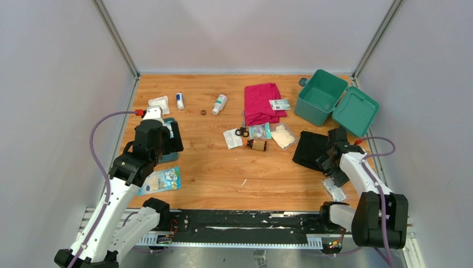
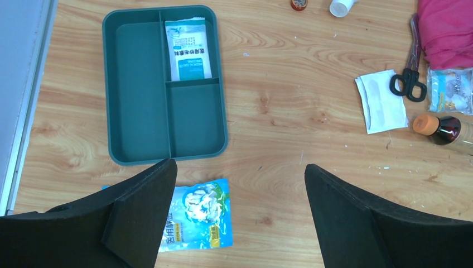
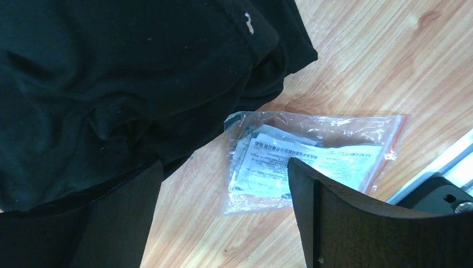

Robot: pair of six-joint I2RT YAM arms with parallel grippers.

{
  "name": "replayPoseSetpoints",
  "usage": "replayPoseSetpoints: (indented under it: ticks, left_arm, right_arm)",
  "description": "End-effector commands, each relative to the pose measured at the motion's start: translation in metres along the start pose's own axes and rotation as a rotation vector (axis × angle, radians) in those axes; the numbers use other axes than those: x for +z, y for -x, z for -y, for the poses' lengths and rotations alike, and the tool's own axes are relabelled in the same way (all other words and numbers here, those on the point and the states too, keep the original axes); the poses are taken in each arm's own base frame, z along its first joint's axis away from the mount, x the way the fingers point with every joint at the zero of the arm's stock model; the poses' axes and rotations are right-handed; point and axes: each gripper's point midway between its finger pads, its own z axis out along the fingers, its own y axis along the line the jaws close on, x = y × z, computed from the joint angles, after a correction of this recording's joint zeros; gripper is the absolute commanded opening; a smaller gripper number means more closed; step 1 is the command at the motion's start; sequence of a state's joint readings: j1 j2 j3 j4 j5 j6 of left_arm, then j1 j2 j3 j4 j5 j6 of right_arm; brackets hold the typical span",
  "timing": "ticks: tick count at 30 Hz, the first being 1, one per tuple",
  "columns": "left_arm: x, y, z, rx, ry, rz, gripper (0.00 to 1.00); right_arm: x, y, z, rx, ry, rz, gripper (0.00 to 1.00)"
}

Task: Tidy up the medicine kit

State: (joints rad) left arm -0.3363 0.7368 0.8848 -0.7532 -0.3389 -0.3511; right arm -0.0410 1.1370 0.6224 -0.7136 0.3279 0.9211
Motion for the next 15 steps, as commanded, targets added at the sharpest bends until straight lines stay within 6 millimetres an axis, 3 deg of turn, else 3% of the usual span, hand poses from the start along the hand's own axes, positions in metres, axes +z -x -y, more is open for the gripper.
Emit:
replayPoseSetpoints:
  ticks: [1,7,15]
  left_arm:
    - [0.0,0.002,0.005,0.003,-0.022,0.01,0.9]
    - [0.001,0.002,0.005,0.003,-0.021,0.005,0.9]
    - [0.002,0.001,0.005,0.001,-0.017,0.005,0.9]
  right_arm:
    - [0.015,-0.009,0.005,0.03,0.005,-0.042,0.86]
    - [0.034,-0.027,0.01,0.049,0.007,-0.117,0.81]
    - [0.041,-0.041,0.01,0.043,0.022,-0.178,0.59]
